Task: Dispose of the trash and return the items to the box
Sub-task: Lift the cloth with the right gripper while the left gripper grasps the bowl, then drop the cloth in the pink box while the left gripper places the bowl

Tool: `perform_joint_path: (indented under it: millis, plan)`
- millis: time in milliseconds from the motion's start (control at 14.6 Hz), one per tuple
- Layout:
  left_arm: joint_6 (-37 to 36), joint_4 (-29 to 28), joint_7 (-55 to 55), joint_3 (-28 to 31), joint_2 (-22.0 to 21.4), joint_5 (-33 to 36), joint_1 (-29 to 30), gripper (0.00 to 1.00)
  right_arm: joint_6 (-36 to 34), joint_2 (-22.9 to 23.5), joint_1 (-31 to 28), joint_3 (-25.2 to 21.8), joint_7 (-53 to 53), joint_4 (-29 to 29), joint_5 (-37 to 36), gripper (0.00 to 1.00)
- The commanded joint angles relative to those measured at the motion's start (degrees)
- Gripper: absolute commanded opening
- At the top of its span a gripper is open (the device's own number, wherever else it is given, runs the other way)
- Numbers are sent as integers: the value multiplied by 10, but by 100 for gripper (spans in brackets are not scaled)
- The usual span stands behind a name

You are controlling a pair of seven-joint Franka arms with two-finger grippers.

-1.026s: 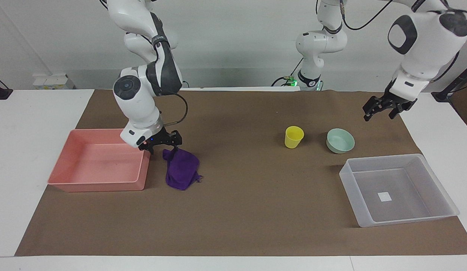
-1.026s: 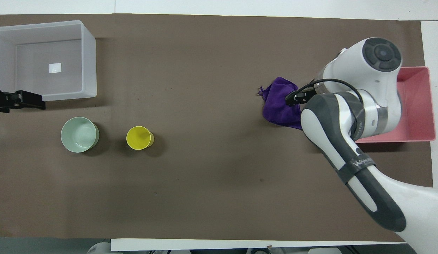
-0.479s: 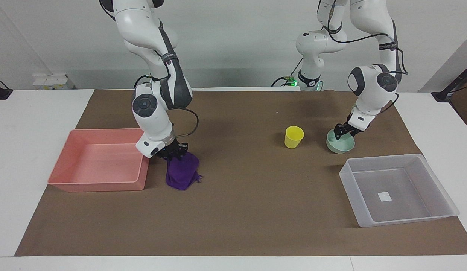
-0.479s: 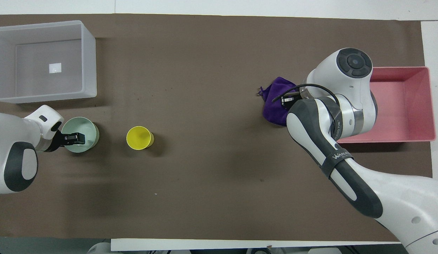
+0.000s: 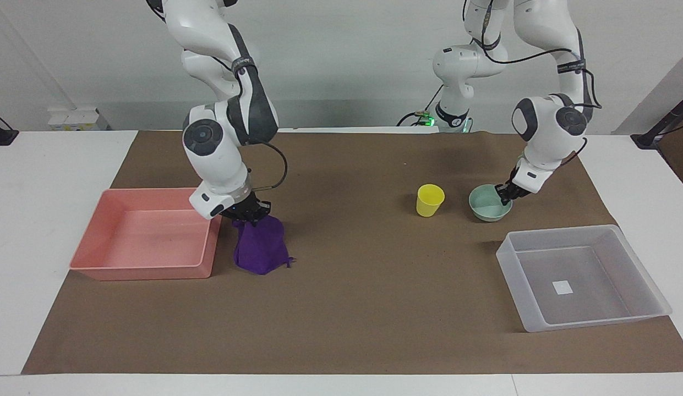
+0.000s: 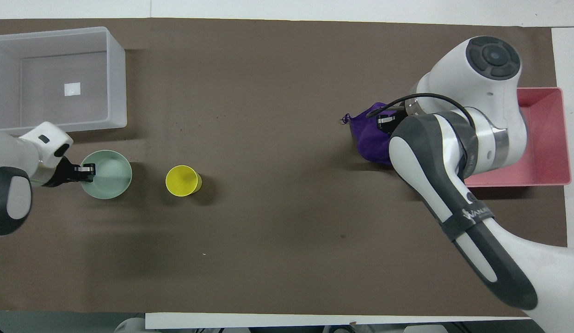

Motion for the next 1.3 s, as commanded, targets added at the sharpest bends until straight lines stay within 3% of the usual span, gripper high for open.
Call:
perform_joint_path:
  millis: [0, 68, 205, 342, 410, 547, 615, 752, 821, 889, 957, 1026, 1231]
  plan:
    - [-209, 204, -1, -1, 6, -4, 0, 0, -45, -52, -10, -5, -1, 4, 4, 0]
    - [-243, 271, 4, 0, 38, -4, 4, 0, -62, -70, -24, -5, -9, 5, 3, 0]
    - [-182, 305, 7, 6, 79, -7, 16, 0, -99, -103, -49, -5, -46, 12, 3, 0]
    - [-72, 325, 6, 6, 170, -9, 29, 0, -131, -126, -94, -5, -103, 17, -3, 0]
    - [-43, 363, 6, 6, 218, -9, 29, 0, -137, -128, -124, -5, -133, 17, -3, 0]
    - [-34, 461, 6, 6, 314, -9, 44, 0, -138, -130, -169, -5, -178, 8, -4, 0]
    - [-31, 478, 6, 6, 343, -9, 44, 0, -137, -133, -180, -6, -189, 3, -5, 0]
    - [29, 457, 8, 6, 362, -5, 46, 0, -124, -136, -207, -5, -199, -22, -6, 1]
    - [59, 410, 16, 6, 359, -4, 50, 1, -107, -136, -213, -6, -201, -43, -5, 1]
    - [77, 386, 31, 6, 355, -3, 56, 22, -84, -134, -219, -5, -202, -65, -5, 2]
    - [68, 390, 34, 7, 354, -3, 56, 79, -60, -129, -221, -5, -203, -86, -6, 3]
    - [40, 412, 33, 8, 350, -3, 53, 100, -36, -123, -223, -5, -203, -107, -5, 5]
    - [-67, 460, 25, 6, 270, -4, 30, 100, 22, -86, -222, -5, -204, -130, -6, 14]
